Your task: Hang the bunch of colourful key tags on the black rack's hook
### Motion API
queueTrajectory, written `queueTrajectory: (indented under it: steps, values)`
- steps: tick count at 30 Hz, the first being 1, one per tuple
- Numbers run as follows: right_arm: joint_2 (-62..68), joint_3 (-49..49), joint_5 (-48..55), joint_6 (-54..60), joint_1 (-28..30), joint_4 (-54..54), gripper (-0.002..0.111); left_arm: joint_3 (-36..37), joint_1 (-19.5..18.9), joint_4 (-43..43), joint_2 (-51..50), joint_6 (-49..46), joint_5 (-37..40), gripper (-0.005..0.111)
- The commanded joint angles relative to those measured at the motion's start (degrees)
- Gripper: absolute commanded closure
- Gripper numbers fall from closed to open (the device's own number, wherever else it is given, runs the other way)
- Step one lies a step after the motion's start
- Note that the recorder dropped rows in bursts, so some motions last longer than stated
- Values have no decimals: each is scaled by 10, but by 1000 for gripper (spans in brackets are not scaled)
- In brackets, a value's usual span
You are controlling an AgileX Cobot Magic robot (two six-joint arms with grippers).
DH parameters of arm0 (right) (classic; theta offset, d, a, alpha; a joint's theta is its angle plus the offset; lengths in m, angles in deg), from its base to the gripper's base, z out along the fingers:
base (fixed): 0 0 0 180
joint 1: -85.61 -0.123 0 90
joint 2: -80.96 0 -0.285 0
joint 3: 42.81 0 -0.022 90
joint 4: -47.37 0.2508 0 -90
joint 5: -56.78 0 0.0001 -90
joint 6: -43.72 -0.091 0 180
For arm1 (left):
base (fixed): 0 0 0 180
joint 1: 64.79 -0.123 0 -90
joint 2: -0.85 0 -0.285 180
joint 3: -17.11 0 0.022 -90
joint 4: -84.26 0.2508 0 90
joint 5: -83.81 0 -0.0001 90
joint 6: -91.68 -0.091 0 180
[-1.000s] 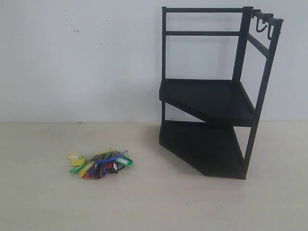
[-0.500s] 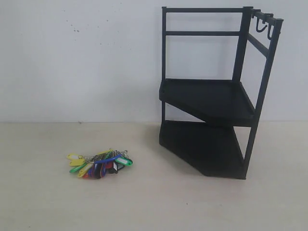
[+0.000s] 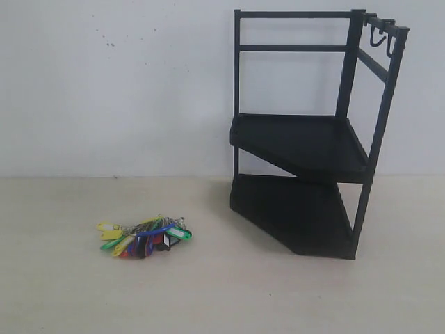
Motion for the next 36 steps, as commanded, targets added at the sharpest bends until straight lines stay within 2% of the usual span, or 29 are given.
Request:
queueTrajectory:
  steps: [1, 11, 16, 24, 27, 32, 36]
  values:
    - [101, -50, 88, 17, 2, -1, 108, -1, -2, -4, -2, 0, -7, 102]
    - [181, -55, -27, -12, 2, 1, 108, -1, -2, -4, -2, 0, -7, 102]
    - [181, -55, -31, -77, 2, 1, 108, -1, -2, -4, -2, 0, -7, 102]
    - [248, -55, -14, -80, -4, 1, 108, -1, -2, -4, -2, 0, -7, 102]
    - [305, -55, -23, -76, -44, 1, 108, -1, -2, -4, -2, 0, -7, 102]
    - [446, -62, -118, 1, -179, -6, 108, -1, -2, -4, -2, 0, -7, 102]
    - [567, -148, -98, 108, -285, -6, 108, -1, -2, -4, -2, 0, -7, 102]
